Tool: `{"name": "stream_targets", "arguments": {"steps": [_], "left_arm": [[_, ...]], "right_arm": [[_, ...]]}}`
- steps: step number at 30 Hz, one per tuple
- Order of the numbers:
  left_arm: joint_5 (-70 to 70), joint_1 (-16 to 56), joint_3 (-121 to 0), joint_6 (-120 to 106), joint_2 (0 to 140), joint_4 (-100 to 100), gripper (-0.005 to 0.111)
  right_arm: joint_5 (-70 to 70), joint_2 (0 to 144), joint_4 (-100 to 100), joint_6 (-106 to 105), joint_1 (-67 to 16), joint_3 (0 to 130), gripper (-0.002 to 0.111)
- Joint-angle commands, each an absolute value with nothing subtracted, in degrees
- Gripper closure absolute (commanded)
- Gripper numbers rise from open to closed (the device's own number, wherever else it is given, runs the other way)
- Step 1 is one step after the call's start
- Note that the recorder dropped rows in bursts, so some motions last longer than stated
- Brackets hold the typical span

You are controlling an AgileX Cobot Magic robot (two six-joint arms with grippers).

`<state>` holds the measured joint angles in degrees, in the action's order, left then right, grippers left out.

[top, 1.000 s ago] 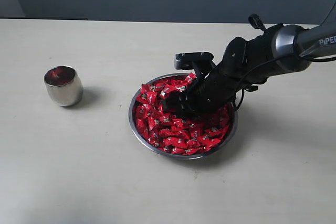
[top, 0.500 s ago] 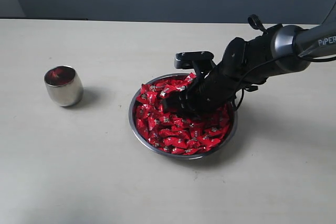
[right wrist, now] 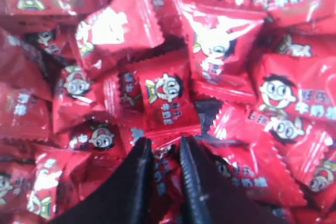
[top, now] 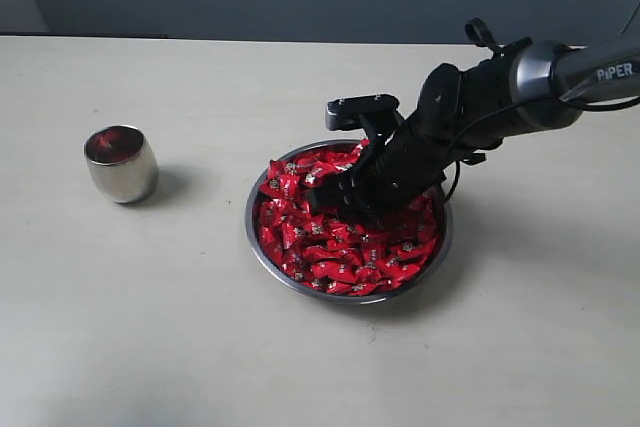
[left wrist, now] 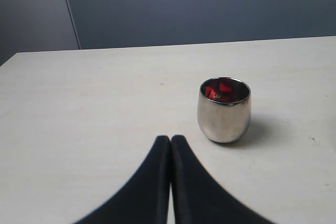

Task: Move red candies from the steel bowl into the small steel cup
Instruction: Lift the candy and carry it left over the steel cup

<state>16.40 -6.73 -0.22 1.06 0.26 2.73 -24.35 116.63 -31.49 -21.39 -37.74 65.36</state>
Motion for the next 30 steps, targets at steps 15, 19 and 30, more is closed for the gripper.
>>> {"name": "stream_targets", "arguments": {"steps": [15, 19, 30], "left_arm": [[16.3, -6.8, 0.0, 1.1, 0.0, 2.6, 0.106], [16.3, -6.8, 0.0, 1.1, 0.0, 2.6, 0.106], [16.3, -6.8, 0.0, 1.1, 0.0, 2.6, 0.106]], "right_arm": [[-28.1, 109.3, -17.4, -14.1, -35.9, 68.5, 0.109], [-28.1, 106.6, -17.0, -13.3, -35.7, 68.5, 0.109], [-18.9, 99.4, -20.0, -13.1, -35.4, 63.4, 0.109]]}}
